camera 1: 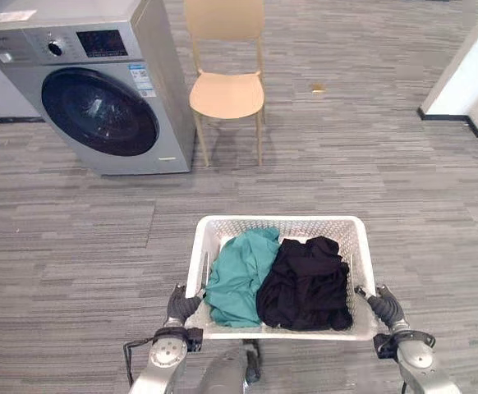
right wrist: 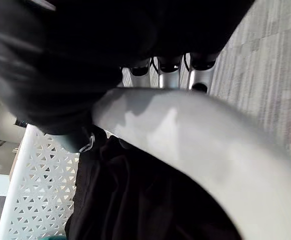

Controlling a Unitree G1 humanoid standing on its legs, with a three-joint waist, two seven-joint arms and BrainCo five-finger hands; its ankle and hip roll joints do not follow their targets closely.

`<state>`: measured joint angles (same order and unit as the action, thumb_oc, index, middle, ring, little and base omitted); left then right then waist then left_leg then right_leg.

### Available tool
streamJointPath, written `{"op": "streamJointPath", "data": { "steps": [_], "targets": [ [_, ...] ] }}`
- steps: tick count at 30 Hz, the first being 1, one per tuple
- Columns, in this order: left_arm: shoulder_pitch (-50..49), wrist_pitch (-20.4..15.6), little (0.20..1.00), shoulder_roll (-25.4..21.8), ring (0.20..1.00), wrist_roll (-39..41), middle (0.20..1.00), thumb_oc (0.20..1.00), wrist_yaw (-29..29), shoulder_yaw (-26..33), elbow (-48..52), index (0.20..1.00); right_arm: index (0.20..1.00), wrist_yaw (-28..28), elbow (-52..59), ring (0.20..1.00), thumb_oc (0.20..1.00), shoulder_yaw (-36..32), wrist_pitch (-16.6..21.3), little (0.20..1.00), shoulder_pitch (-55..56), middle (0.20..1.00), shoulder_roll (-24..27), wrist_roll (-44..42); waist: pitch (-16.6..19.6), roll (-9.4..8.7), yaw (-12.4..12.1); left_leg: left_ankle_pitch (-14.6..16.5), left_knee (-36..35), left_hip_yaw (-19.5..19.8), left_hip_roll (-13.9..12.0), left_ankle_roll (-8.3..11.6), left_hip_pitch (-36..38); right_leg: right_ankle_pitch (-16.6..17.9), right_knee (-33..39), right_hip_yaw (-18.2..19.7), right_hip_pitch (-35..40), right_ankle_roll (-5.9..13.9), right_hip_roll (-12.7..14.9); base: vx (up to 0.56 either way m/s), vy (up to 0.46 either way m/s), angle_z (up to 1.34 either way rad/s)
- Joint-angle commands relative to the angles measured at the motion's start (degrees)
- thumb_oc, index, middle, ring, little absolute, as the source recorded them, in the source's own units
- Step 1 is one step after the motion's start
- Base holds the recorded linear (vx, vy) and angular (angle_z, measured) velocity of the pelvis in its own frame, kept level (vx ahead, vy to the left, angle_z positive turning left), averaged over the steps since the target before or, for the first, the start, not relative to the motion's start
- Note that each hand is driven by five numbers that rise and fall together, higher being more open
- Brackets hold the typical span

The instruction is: Grab the laundry basket,head to the washer,open it,put in the laundry and shut it.

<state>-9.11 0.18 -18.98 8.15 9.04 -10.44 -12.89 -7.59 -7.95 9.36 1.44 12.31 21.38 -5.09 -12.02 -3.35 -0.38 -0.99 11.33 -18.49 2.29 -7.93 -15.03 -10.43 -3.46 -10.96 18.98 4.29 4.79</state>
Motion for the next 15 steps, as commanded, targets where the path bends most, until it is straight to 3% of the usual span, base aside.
{"op": "streamJointPath", "data": {
  "steps": [1, 3, 5, 8, 11, 15],
  "targets": [
    [-1.4, -5.3, 0.2, -1.9, 0.2, 3.0, 0.2, 0.2, -4.7, -0.2, 6.0, 0.2, 0.2, 2.1, 3.3, 0.2, 0.2, -2.7, 5.7, 0.2, -3.3, 0.2, -1.0, -4.2, 3.7, -0.1, -3.0, -2.6, -2.5, 2.8, -6.6, 9.03, 0.9, 3.7, -9.2, 2.2, -7.0, 4.54, 2.7, 0.5, 0.287, 0.27],
    [-0.9, -5.3, 0.2, -3.0, 0.2, 2.7, 0.2, 0.2, -4.3, -0.1, 6.2, 0.2, 0.2, 2.2, 3.0, 0.2, 0.2, -2.5, 5.6, 0.2, -3.8, 0.2, -1.4, -4.1, 3.3, -0.48, -2.2, 0.0, -2.8, 3.2, -5.5, 7.6, 3.3, 7.1, -14.8, 4.4, -12.6, 4.22, 2.7, 0.33, 0.182, 0.04],
    [-0.6, -5.4, 0.2, -3.5, 0.2, 3.0, 0.2, 0.2, -4.0, 0.3, 6.5, 0.2, 0.2, 2.4, 2.9, 0.2, 0.2, -2.1, 5.7, 0.2, -4.6, 0.2, -1.5, -4.8, 2.3, 0.29, -0.8, 1.9, -4.7, 3.3, -5.1, 7.04, 7.5, 6.3, -14.8, 3.6, -18.4, 3.52, 1.5, 0.31, 0.136, -0.11],
    [-1.2, -5.5, 0.2, -3.8, 0.2, 3.2, 0.2, 0.2, -4.5, 0.2, 7.3, 0.2, 0.2, 2.5, 3.1, 0.2, 0.2, -2.0, 5.4, 0.2, -4.7, 0.2, -1.2, -5.6, 0.7, 1.09, 1.2, 4.5, -6.6, 4.2, -4.5, 6.74, 13.5, 5.4, -10.6, 1.8, -24.4, 2.85, -0.6, 0.36, 0.072, -0.04],
    [-1.5, -5.6, 0.2, -3.2, 0.2, 2.8, 0.2, 0.2, -4.7, 0.7, 6.8, 0.2, 0.2, 2.7, 2.8, 0.2, 0.2, -2.1, 5.3, 0.2, -4.4, 0.2, -1.4, -6.4, -0.3, 1.06, 2.6, 8.5, -7.3, 6.0, -3.4, 7.29, 19.0, 7.6, -2.0, 0.2, -28.5, 3.78, -1.0, 0.45, 0.0, 0.43],
    [-1.5, -6.0, 0.2, -2.6, 0.2, 2.1, 0.2, 0.2, -5.0, 1.1, 6.0, 0.2, 0.2, 3.5, 2.8, 0.2, 0.2, -2.1, 5.4, 0.2, -3.8, 0.2, -1.3, -6.1, -0.4, 0.89, 3.9, 10.3, -7.5, 7.8, -3.0, 7.86, 22.4, 11.2, 2.6, -0.9, -31.6, 4.69, -0.9, 0.42, -0.088, 0.3]
  ]
}}
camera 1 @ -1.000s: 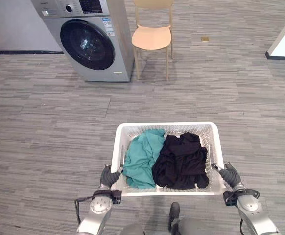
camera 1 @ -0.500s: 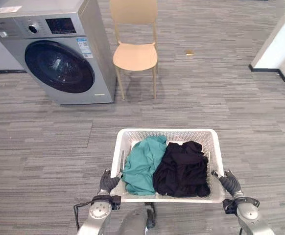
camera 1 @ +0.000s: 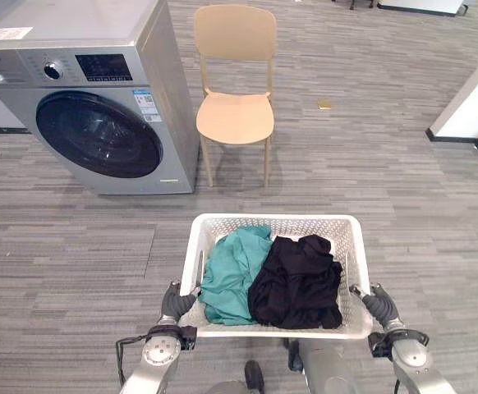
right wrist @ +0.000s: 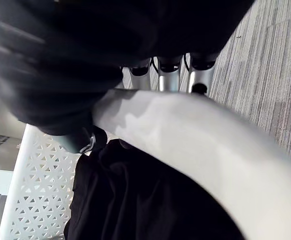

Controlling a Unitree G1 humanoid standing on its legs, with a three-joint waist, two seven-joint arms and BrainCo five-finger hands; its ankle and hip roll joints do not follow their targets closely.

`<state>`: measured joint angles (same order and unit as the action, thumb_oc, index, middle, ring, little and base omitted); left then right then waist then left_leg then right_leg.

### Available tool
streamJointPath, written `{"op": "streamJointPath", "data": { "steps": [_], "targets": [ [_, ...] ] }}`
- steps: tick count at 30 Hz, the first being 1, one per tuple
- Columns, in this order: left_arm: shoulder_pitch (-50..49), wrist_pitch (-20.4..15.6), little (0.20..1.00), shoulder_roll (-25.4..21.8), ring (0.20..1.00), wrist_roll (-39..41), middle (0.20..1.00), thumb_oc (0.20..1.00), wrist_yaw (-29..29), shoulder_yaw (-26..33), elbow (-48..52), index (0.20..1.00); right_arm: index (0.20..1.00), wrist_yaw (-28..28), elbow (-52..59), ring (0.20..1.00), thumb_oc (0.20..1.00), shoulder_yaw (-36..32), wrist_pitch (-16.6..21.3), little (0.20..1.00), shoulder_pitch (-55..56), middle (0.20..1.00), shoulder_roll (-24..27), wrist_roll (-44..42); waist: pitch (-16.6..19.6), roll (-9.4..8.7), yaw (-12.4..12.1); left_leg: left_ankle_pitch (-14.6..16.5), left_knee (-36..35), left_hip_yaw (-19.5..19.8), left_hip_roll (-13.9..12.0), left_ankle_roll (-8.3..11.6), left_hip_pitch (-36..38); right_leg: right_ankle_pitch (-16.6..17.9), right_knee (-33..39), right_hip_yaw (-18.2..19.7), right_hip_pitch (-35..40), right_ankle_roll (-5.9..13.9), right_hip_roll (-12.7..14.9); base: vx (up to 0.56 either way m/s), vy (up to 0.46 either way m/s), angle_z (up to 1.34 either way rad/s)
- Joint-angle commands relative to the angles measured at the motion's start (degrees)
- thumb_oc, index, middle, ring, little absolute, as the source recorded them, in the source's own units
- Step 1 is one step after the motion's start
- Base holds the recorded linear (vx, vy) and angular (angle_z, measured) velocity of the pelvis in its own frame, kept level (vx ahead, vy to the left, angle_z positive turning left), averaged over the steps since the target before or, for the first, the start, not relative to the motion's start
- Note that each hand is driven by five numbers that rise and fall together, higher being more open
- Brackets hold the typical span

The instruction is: Grab the laundry basket,head to the washer,open it,put in the laundry and shut it.

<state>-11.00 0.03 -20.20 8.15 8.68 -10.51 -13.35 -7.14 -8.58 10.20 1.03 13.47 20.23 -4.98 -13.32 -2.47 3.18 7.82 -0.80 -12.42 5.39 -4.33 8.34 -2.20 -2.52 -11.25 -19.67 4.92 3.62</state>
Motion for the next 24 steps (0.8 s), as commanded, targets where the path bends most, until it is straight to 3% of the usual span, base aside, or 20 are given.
{"op": "streamJointPath", "data": {
  "steps": [1, 4, 5, 6, 7, 8, 10, 13, 14, 17, 18, 19, 24],
  "targets": [
    [0.4, -6.0, 0.2, -1.3, 0.2, 1.9, 0.2, 0.2, -5.2, 0.8, 6.4, 0.2, 0.2, 3.4, 3.2, 0.2, 0.2, -2.9, 5.7, 0.2, -4.3, 0.2, -0.1, -6.2, 1.5, 0.01, 0.8, 3.1, 4.5, 3.3, -6.0, 4.8, 1.3, 3.9, 1.7, -0.1, 7.3, 4.13, 0.8, 0.46, -0.157, 0.64],
    [0.5, -6.1, 0.2, -1.0, 0.2, 1.7, 0.2, 0.2, -5.4, 0.0, 5.9, 0.2, 0.2, 3.8, 2.9, 0.2, 0.2, -2.9, 6.1, 0.2, -3.5, 0.2, 0.1, -6.8, 2.7, 0.37, 1.2, 3.3, 5.8, 4.4, -7.2, 5.82, 3.0, 4.9, -0.5, 0.5, 8.0, 2.87, 1.0, 0.48, -0.203, 0.96],
    [1.1, -6.0, 0.2, -0.4, 0.2, 2.1, 0.2, 0.2, -5.5, -0.5, 5.9, 0.2, 0.2, 3.4, 2.7, 0.2, 0.2, -3.0, 6.2, 0.2, -3.8, 0.2, 0.8, -6.7, 3.7, 1.46, 1.6, 0.7, 9.0, 4.8, -9.7, 7.88, 2.7, 4.1, -1.4, -0.8, 9.6, 1.7, 0.5, 0.33, -0.181, 1.11],
    [1.1, -6.0, 0.2, -0.4, 0.2, 2.1, 0.2, 0.2, -5.5, -0.5, 5.9, 0.2, 0.2, 3.4, 2.6, 0.2, 0.2, -3.0, 6.2, 0.2, -3.8, 0.2, 0.8, -6.7, 3.8, 1.42, 1.7, 0.6, 9.0, 4.8, -9.7, 7.87, 2.6, 4.1, -1.4, -0.8, 9.6, 1.7, 0.5, 0.55, -0.327, 1.04],
    [1.7, -6.0, 0.2, -0.2, 0.2, 2.7, 0.2, 0.2, -5.4, -1.1, 5.9, 0.2, 0.2, 2.9, 2.9, 0.2, 0.2, -3.5, 6.7, 0.2, -4.0, 0.2, 1.3, -7.3, 3.8, 2.02, 1.6, -4.1, 16.8, 4.5, -12.2, 9.38, 0.0, 2.7, -1.5, -1.9, 11.5, 0.32, 0.1, 0.35, -0.228, 0.6],
    [1.9, -5.9, 0.2, -0.1, 0.2, 2.8, 0.2, 0.2, -5.4, -1.1, 5.9, 0.2, 0.2, 2.6, 3.1, 0.2, 0.2, -3.7, 6.8, 0.2, -4.0, 0.2, 1.5, -7.6, 3.9, 1.78, 1.7, -6.6, 19.7, 3.7, -13.1, 9.51, -1.5, 1.8, -1.1, -2.5, 12.8, -0.46, 0.0, 0.46, -0.283, 0.26],
    [2.4, -5.9, 0.2, 0.0, 0.2, 3.4, 0.2, 0.2, -5.1, -1.2, 6.0, 0.2, 0.2, 2.3, 3.3, 0.2, 0.2, -3.8, 6.5, 0.2, -4.3, 0.2, 2.2, -7.4, 3.5, 1.73, 1.1, -6.0, 22.4, 3.1, -13.5, 8.38, -4.3, -0.5, -0.8, -3.2, 15.5, -1.59, -0.5, 0.31, -0.141, 0.09],
    [2.9, -5.8, 0.2, 0.4, 0.2, 3.4, 0.2, 0.2, -4.9, -1.6, 5.4, 0.2, 0.2, 1.9, 3.3, 0.2, 0.2, -4.1, 6.5, 0.2, -5.1, 0.2, 2.9, -7.4, 2.8, 1.05, -0.5, -1.5, 19.9, 2.6, -10.9, 6.37, -10.3, -2.8, -0.3, -2.8, 19.0, -1.34, 0.1, 0.28, -0.063, -0.08],
    [2.7, -5.8, 0.2, 0.5, 0.2, 3.3, 0.2, 0.2, -4.9, -1.7, 5.4, 0.2, 0.2, 1.8, 3.3, 0.2, 0.2, -4.2, 6.4, 0.2, -5.2, 0.2, 3.0, -7.4, 2.5, 0.93, -0.9, -1.3, 18.9, 2.4, -10.5, 6.26, -12.0, -3.3, -0.3, -2.7, 19.6, -1.32, 0.2, 0.26, -0.021, 0.06],
    [2.2, -5.7, 0.2, 0.4, 0.2, 3.3, 0.2, 0.2, -4.8, -1.5, 5.3, 0.2, 0.2, 1.2, 3.1, 0.2, 0.2, -4.6, 6.4, 0.2, -5.3, 0.2, 3.1, -7.2, 2.0, 1.38, -2.6, -7.3, 12.1, 1.8, -10.4, 7.45, -17.8, -5.0, 0.2, -2.3, 23.2, -1.26, -0.7, 0.25, 0.012, -0.07],
    [2.1, -5.7, 0.2, 0.4, 0.2, 3.3, 0.2, 0.2, -4.8, -1.6, 5.4, 0.2, 0.2, 1.2, 3.1, 0.2, 0.2, -4.6, 6.4, 0.2, -5.2, 0.2, 3.1, -7.2, 1.9, 1.25, -2.7, -7.4, 11.7, 1.7, -10.3, 7.53, -17.3, -5.2, 0.2, -2.2, 23.4, -1.24, -0.6, 0.46, 0.091, -0.53],
    [2.5, -5.5, 0.2, 0.6, 0.2, 3.1, 0.2, 0.2, -4.4, -1.6, 5.4, 0.2, 0.2, 0.2, 2.7, 0.2, 0.2, -4.6, 6.3, 0.2, -5.5, 0.2, 2.5, -6.7, 1.4, 1.77, -4.0, -13.4, 4.2, 0.8, -10.9, 8.87, -20.3, -7.2, 0.5, -1.6, 27.4, -1.04, -1.6, 0.49, 0.105, -0.65],
    [2.2, -5.4, 0.2, 0.6, 0.2, 2.7, 0.2, 0.2, -4.3, -1.0, 5.7, 0.2, 0.2, 0.7, 2.5, 0.2, 0.2, -4.6, 6.2, 0.2, -5.2, 0.2, 1.5, -6.0, 2.9, 2.2, -4.9, -15.9, 2.0, 0.2, -12.1, 9.15, -20.8, -9.8, -0.1, 0.9, 32.5, 0.26, -0.8, 0.44, 0.187, -0.29]
  ]
}}
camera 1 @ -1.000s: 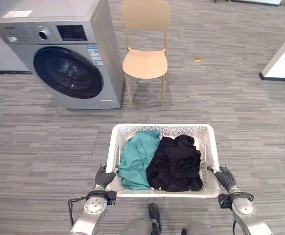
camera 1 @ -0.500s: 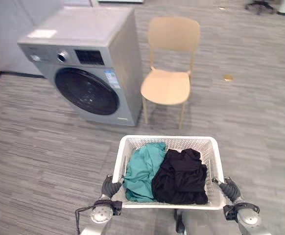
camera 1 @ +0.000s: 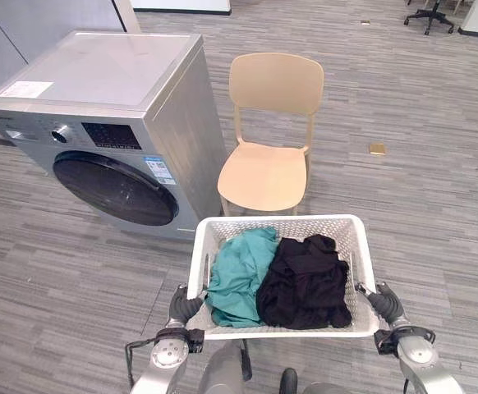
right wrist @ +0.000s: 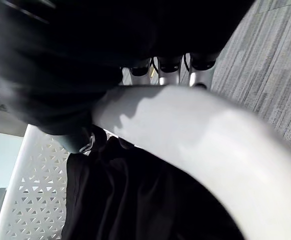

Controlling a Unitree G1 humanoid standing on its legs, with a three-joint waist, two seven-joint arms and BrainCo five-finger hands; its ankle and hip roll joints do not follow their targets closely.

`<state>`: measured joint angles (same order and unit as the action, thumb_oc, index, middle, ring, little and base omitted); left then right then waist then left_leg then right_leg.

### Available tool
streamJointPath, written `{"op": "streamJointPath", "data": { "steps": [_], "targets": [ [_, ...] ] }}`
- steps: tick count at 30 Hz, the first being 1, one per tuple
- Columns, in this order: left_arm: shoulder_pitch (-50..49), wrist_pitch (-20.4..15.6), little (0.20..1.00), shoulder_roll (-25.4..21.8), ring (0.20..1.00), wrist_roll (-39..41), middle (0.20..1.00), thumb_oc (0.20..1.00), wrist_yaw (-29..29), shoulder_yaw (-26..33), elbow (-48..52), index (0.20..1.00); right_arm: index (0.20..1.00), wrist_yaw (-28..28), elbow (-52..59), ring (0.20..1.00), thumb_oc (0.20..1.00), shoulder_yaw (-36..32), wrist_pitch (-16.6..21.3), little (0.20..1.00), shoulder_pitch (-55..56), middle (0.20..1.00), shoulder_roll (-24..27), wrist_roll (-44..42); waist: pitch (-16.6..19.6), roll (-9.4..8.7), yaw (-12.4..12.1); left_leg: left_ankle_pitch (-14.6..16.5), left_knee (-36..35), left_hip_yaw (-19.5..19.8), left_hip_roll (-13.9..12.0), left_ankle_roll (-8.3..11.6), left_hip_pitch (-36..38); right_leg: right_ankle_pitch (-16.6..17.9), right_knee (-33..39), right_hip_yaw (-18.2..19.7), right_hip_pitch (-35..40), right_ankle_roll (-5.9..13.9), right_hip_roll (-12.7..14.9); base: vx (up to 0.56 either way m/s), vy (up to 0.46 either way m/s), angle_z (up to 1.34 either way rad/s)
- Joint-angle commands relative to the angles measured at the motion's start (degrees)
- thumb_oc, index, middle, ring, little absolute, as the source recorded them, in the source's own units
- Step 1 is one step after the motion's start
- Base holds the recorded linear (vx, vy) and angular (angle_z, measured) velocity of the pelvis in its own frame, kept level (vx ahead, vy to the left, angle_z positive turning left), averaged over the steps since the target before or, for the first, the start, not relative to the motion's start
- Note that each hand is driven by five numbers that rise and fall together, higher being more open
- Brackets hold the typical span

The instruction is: Grab the laundry basket,head to the washer,open it,put in the laundry and shut it.

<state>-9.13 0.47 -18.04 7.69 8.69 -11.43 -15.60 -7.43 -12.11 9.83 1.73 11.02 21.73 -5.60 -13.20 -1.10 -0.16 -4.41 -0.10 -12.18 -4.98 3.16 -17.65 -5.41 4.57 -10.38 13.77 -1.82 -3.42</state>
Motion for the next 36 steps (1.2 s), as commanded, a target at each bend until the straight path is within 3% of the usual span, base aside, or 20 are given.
{"op": "streamJointPath", "data": {
  "steps": [1, 6, 10, 12, 15, 19, 20, 24, 26, 32, 36],
  "targets": [
    [0.1, -5.9, 0.2, -1.6, 0.2, 3.1, 0.2, 0.2, -4.5, -0.1, 7.8, 0.2, 0.2, 1.2, 5.9, 0.2, 0.2, -4.0, 5.5, 0.2, -2.8, 0.2, -0.2, -5.3, 3.4, 0.69, -1.8, -3.2, 2.8, 0.0, -1.8, 1.32, 4.8, -6.4, -7.5, 0.5, -0.8, 7.4, 7.0, 0.38, 0.23, -0.79],
    [0.0, -5.5, 0.2, -3.7, 0.2, 2.9, 0.2, 0.2, -5.1, -0.3, 7.3, 0.2, 0.2, 2.9, 5.9, 0.2, 0.2, -3.1, 5.1, 0.2, -3.3, 0.2, -1.8, -4.7, 4.4, -1.83, -1.6, 2.2, 8.1, -1.0, -0.7, -1.46, 6.5, -2.6, -17.3, 4.5, -4.6, 10.41, 11.6, 0.3, 0.238, -0.49],
    [0.4, -5.3, 0.2, -4.9, 0.2, 2.9, 0.2, 0.2, -5.1, 0.0, 7.6, 0.2, 0.2, 3.3, 5.6, 0.2, 0.2, -2.4, 5.0, 0.2, -3.7, 0.2, -2.0, -4.5, 3.0, -2.03, -0.7, 5.8, 7.8, -1.8, 0.6, -3.5, 10.1, 0.0, -21.9, 5.9, -13.1, 10.05, 10.8, 0.17, 0.147, -0.13],
    [0.7, -5.6, 0.2, -5.3, 0.2, 3.4, 0.2, 0.2, -4.7, 0.5, 8.2, 0.2, 0.2, 3.1, 5.6, 0.2, 0.2, -1.7, 5.1, 0.2, -4.9, 0.2, -1.5, -4.6, 1.5, -1.4, -0.1, 7.2, 6.6, -2.6, 0.7, -3.66, 12.9, 0.2, -19.7, 1.9, -18.2, 9.56, 10.8, 0.12, 0.085, -0.17],
    [0.6, -5.8, 0.2, -5.0, 0.2, 3.5, 0.2, 0.2, -4.5, 0.4, 7.9, 0.2, 0.2, 3.0, 5.4, 0.2, 0.2, -1.4, 5.2, 0.2, -5.0, 0.2, -1.5, -5.1, 0.1, -1.29, 1.1, 8.3, 5.5, -2.5, 1.6, -3.64, 16.0, 1.8, -14.8, -0.8, -21.7, 9.5, 9.5, 0.18, 0.011, -0.13],
    [0.8, -6.4, 0.2, -4.4, 0.2, 3.0, 0.2, 0.2, -4.2, 0.6, 7.3, 0.2, 0.2, 3.1, 5.4, 0.2, 0.2, -1.5, 5.3, 0.2, -4.3, 0.2, -1.5, -5.4, -0.6, -1.18, 2.0, 9.3, 4.5, -0.5, 2.9, -3.39, 18.6, 3.4, -11.9, -1.2, -23.2, 9.53, 8.5, 0.26, -0.107, 0.19],
    [1.0, -6.5, 0.2, -3.7, 0.2, 2.7, 0.2, 0.2, -4.5, 0.5, 6.6, 0.2, 0.2, 3.0, 4.6, 0.2, 0.2, -1.5, 5.6, 0.2, -4.1, 0.2, -1.0, -5.3, 0.3, -1.4, 1.9, 11.0, 6.2, 0.7, 3.3, -2.69, 18.9, 3.8, -9.8, 0.0, -20.7, 8.81, 8.4, 0.35, -0.241, 0.42],
    [1.3, -6.1, 0.2, -2.8, 0.2, 3.5, 0.2, 0.2, -4.2, 0.2, 5.7, 0.2, 0.2, 2.1, 3.5, 0.2, 0.2, -1.8, 5.5, 0.2, -4.2, 0.2, 0.4, -4.9, 0.8, -0.86, 1.9, 11.9, 11.6, 0.8, 0.9, -0.74, 17.5, 3.1, -9.5, -2.1, -18.9, 7.23, 8.8, 0.22, -0.188, 0.75],
    [2.4, -6.1, 0.2, -2.5, 0.2, 3.4, 0.2, 0.2, -3.8, -0.1, 4.7, 0.2, 0.2, 1.6, 3.0, 0.2, 0.2, -1.8, 5.4, 0.2, -4.8, 0.2, 1.3, -4.7, 0.5, -0.44, 1.8, 10.7, 16.6, 1.7, -0.4, 0.03, 15.5, 2.3, -9.2, -3.2, -17.5, 5.96, 8.5, 0.15, -0.15, 0.56],
    [6.6, -6.1, 0.2, -1.4, 0.2, 2.2, 0.2, 0.2, -0.8, -1.5, 0.5, 0.2, 0.2, -0.5, 0.5, 0.2, 0.2, -0.9, 5.2, 0.2, -7.3, 0.2, 2.5, -3.6, 0.0, 0.04, 1.3, 8.2, 12.9, 3.2, -1.2, 0.49, 10.8, 0.6, -7.7, -4.6, -15.7, 5.65, 8.8, 0.11, -0.005, 0.17],
    [7.9, -6.3, 0.2, -1.3, 0.2, 1.8, 0.2, 0.2, 0.5, -1.6, -1.2, 0.2, 0.2, -1.1, -1.5, 0.2, 0.2, 0.4, 5.0, 0.2, -9.1, 0.2, 2.1, -2.7, -0.4, 0.65, 1.1, 7.8, 9.9, 3.6, -0.9, 0.81, 11.4, 0.1, -8.0, -3.2, -15.7, 6.1, 8.5, 0.1, 0.116, -0.11]
  ]
}}
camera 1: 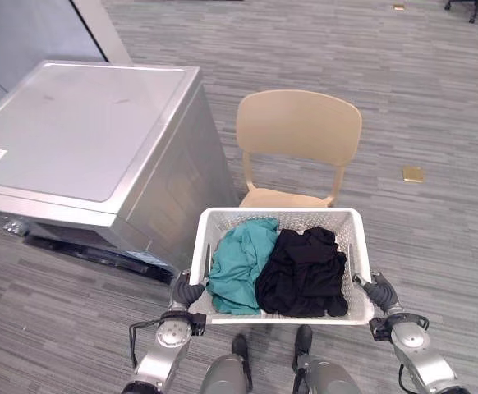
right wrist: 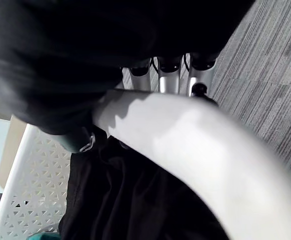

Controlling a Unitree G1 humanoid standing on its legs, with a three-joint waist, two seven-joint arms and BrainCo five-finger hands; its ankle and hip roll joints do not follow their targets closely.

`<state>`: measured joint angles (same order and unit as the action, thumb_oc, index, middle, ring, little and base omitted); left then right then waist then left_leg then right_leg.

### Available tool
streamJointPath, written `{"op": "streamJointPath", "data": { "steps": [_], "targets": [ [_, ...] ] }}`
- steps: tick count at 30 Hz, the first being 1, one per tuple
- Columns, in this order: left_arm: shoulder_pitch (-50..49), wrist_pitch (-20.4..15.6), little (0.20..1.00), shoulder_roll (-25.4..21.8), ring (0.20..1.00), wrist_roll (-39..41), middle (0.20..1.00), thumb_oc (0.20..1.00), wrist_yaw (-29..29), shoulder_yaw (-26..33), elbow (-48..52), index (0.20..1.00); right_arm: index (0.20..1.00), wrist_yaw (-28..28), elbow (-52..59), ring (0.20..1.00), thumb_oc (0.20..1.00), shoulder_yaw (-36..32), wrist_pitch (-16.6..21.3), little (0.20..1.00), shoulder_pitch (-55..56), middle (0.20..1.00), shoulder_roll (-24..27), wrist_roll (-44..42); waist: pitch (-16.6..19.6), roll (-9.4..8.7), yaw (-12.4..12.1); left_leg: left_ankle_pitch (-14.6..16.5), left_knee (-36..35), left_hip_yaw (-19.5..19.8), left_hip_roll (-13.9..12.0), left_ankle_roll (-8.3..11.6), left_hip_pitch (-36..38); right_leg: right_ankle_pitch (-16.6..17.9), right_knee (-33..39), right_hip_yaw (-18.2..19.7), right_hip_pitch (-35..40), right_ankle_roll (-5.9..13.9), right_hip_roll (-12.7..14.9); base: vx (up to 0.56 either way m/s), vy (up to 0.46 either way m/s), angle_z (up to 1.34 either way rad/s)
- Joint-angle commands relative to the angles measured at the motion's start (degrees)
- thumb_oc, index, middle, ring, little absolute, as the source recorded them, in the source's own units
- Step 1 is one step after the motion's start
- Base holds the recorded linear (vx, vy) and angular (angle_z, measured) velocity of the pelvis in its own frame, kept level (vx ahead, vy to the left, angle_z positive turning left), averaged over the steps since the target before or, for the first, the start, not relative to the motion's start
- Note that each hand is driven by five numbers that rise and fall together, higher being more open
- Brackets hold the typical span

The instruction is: Grab the laundry basket,head to the washer,open it,put in the laundry and shut it.

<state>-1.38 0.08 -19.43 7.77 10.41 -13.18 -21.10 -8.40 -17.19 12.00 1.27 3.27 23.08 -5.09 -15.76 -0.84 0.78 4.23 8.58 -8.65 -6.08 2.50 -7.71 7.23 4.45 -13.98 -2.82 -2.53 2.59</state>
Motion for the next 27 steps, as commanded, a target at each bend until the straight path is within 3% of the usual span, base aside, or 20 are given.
{"op": "streamJointPath", "data": {
  "steps": [1, 5, 13, 14, 21, 25, 27],
  "targets": [
    [0.4, -5.9, 0.2, 0.1, 0.2, 1.6, 0.2, 0.2, -1.0, 0.1, 4.1, 0.2, 0.2, -0.4, 3.3, 0.2, 0.2, -1.5, 5.3, 0.2, -1.7, 0.2, 0.6, -2.8, 2.1, 0.51, 0.2, -0.8, 0.6, -0.1, 0.4, 1.35, 1.6, -12.3, -7.7, 0.5, 0.9, 6.89, 2.7, 0.07, 0.147, -0.39],
    [3.5, -6.1, 0.2, -0.4, 0.2, 1.3, 0.2, 0.2, 0.9, -0.8, 2.4, 0.2, 0.2, -2.3, 1.2, 0.2, 0.2, 0.1, 4.9, 0.2, -4.5, 0.2, -0.9, -2.2, 1.0, 0.44, 0.2, -0.4, -0.8, -1.1, 1.4, 0.53, 1.3, -11.4, -8.1, 2.1, -1.3, 7.52, 3.2, -0.02, 0.146, -0.33],
    [18.9, -7.7, 0.2, 0.4, 0.2, 1.2, 0.2, 0.2, 8.6, -5.0, -6.4, 0.2, 0.2, -8.3, -6.5, 0.2, 0.2, 6.3, 5.8, 0.2, -17.8, 0.2, -5.3, -3.7, -4.0, -1.13, 0.2, 0.3, 3.3, -2.5, 3.0, -1.56, -9.4, -7.7, -11.7, 6.3, -14.0, 8.33, 5.0, -0.14, 0.107, -0.08],
    [20.9, -7.7, 0.2, 0.8, 0.2, 1.1, 0.2, 0.2, 9.6, -5.7, -8.4, 0.2, 0.2, -9.1, -8.0, 0.2, 0.2, 7.2, 5.8, 0.2, -19.6, 0.2, -5.8, -3.9, -4.4, -1.05, 0.1, 1.9, 3.8, -2.1, 2.9, -1.29, -9.6, -8.6, -12.0, 6.7, -14.1, 8.82, 5.0, -0.02, 0.073, -0.21],
    [35.3, -8.9, 0.2, 0.8, 0.2, 2.2, 0.2, 0.2, 14.6, -9.6, -19.0, 0.2, 0.2, -13.4, -18.1, 0.2, 0.2, 12.7, 6.0, 0.2, -32.9, 0.2, -8.3, -4.5, -8.3, -1.86, -0.1, 1.2, 5.3, -1.9, 3.4, -1.69, -14.7, -6.8, -12.3, 7.1, -19.1, 9.51, 5.4, -0.04, 0.038, -0.06],
    [36.5, -9.0, 0.2, 0.6, 0.2, 2.2, 0.2, 0.2, 15.1, -10.4, -19.6, 0.2, 0.2, -13.7, -19.3, 0.2, 0.2, 13.4, 6.0, 0.2, -34.1, 0.2, -8.5, -4.4, -8.8, -2.12, 0.0, 1.1, 5.4, -1.8, 3.4, -1.8, -15.3, -6.4, -12.2, 7.2, -19.7, 9.6, 5.3, -0.01, 0.005, -0.02],
    [36.2, -9.0, 0.567, 0.7, 0.567, 2.3, 0.567, 0.567, 14.7, -10.8, -19.2, 0.567, 0.2, -13.4, -19.5, 0.2, 0.2, 13.8, 5.9, 0.2, -34.1, 0.2, -8.5, -4.4, -8.8, -2.29, 0.2, 1.1, 5.3, -1.7, 3.5, -1.87, -15.3, -6.2, -12.1, 7.2, -19.8, 9.56, 5.3, 0.0, 0.0, 0.0]
  ]
}}
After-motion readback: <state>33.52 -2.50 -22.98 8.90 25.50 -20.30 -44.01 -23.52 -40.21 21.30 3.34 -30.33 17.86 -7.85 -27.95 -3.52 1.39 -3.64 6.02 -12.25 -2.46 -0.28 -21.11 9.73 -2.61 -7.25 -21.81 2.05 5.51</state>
